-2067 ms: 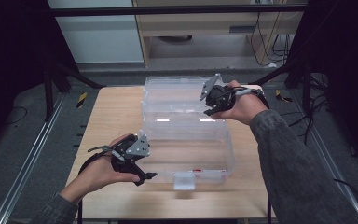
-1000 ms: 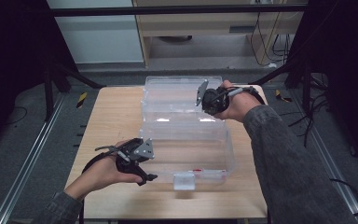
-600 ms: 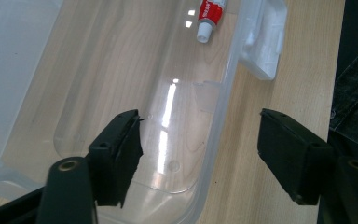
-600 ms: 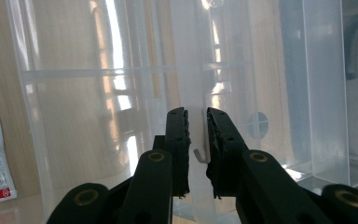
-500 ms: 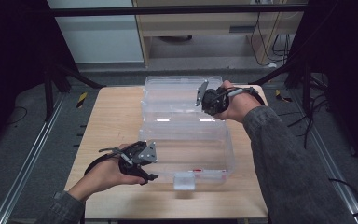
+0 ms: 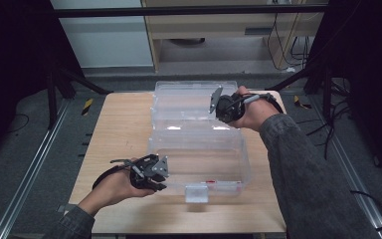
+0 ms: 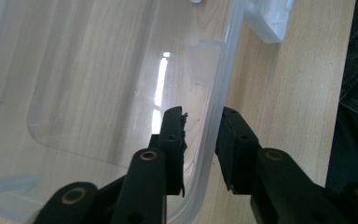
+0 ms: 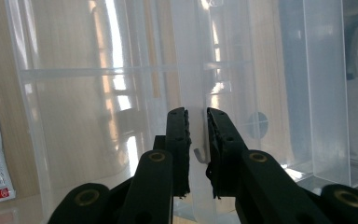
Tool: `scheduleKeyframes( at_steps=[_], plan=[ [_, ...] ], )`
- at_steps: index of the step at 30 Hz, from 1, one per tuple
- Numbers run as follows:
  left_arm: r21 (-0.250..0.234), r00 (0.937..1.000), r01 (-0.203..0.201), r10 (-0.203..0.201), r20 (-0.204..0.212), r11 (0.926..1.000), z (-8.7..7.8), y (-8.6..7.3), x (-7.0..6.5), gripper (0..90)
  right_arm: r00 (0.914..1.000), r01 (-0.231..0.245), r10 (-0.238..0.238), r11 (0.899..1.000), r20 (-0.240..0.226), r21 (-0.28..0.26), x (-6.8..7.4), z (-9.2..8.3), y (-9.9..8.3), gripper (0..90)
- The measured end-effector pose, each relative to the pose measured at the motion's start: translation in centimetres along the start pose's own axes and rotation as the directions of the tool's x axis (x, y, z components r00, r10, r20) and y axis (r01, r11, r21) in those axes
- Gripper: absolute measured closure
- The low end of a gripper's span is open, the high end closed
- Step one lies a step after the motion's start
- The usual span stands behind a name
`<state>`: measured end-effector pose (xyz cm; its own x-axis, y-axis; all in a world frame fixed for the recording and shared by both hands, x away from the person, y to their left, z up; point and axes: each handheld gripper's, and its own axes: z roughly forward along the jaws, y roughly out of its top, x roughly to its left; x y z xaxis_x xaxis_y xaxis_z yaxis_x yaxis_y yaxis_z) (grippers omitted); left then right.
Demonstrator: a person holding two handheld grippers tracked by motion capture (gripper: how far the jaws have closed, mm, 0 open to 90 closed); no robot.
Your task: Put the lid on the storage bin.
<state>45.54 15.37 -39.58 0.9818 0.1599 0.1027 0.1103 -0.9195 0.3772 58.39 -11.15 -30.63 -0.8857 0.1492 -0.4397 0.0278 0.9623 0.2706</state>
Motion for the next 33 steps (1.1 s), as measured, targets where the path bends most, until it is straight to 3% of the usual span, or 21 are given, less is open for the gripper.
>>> scheduleKeyframes(
  at_steps=[4,14,20,33],
  plan=[
    [0.012,0.9998,-0.019,0.019,0.010,0.9998,0.01,0.15,-0.06,80.3,1.0000,-0.002,0.002,1.000,-0.002,-0.001,-0.06,0.03,-0.01,79.9],
    [0.003,0.9998,-0.012,0.012,0.013,0.9999,0.17,0.17,0.54,80.9,0.9999,-0.013,0.013,1.000,0.004,0.000,-0.45,0.19,-0.02,80.0],
    [0.007,0.9996,-0.028,0.028,-0.009,0.9996,0.23,0.34,0.47,81.0,0.9997,-0.024,0.024,1.000,0.001,-0.007,-0.74,0.28,-0.18,80.0],
    [-0.005,0.9994,-0.015,0.015,-0.033,0.9999,0.27,0.26,0.23,80.8,0.9999,-0.009,0.009,1.000,-0.015,0.002,-0.39,-0.17,0.54,83.7]
  ],
)
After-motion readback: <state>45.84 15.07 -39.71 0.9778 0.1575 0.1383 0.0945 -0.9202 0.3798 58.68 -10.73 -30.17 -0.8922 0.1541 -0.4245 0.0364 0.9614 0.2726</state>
